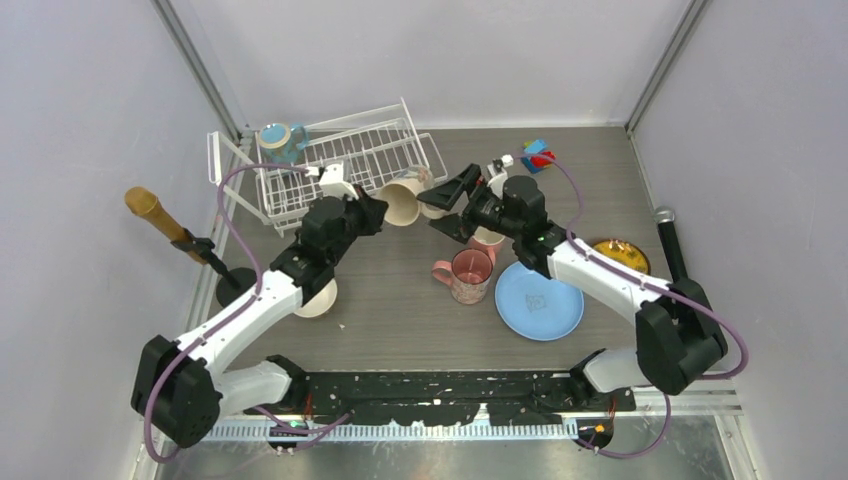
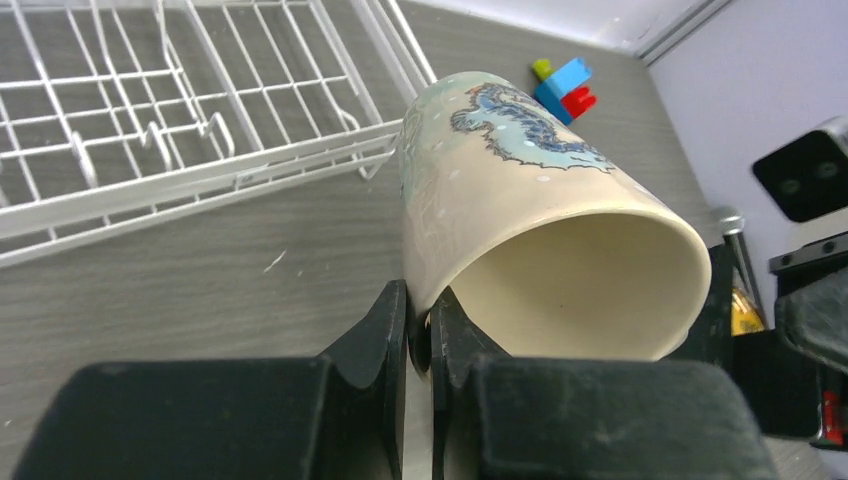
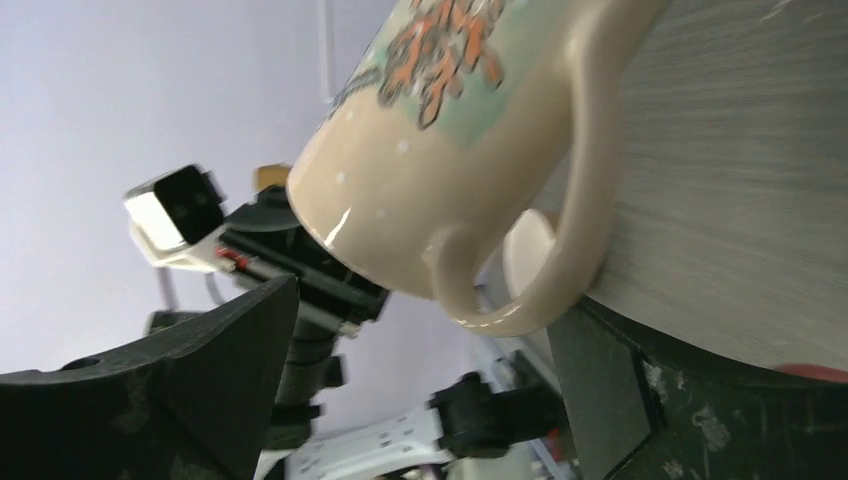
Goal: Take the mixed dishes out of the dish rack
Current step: Place the cup at the center of the board.
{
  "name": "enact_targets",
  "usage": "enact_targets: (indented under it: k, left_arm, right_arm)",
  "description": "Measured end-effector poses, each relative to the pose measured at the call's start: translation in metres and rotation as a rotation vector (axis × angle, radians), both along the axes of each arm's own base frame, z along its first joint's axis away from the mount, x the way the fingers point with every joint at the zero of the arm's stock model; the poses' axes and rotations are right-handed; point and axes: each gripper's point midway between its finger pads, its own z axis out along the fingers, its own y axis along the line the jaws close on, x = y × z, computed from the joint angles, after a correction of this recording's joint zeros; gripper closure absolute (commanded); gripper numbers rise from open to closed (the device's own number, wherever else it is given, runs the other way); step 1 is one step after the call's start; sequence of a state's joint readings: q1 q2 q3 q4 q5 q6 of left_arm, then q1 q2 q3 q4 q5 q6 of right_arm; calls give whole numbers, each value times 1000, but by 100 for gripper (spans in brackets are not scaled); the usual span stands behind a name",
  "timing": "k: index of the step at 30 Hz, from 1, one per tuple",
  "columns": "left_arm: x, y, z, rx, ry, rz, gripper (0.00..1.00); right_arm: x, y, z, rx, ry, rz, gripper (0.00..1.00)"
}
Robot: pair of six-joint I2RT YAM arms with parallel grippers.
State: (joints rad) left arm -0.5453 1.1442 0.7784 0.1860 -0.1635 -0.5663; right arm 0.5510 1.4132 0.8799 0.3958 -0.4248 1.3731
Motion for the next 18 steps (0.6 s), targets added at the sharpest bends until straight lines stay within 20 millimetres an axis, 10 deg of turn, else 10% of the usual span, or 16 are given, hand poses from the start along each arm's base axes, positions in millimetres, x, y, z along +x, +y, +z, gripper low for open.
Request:
enact_targets:
  k: [18]
  left_arm:
    - [-43, 32, -41, 164, 334, 73, 100]
  right_arm:
    - [-2, -150, -35, -704, -174, -509, 0]
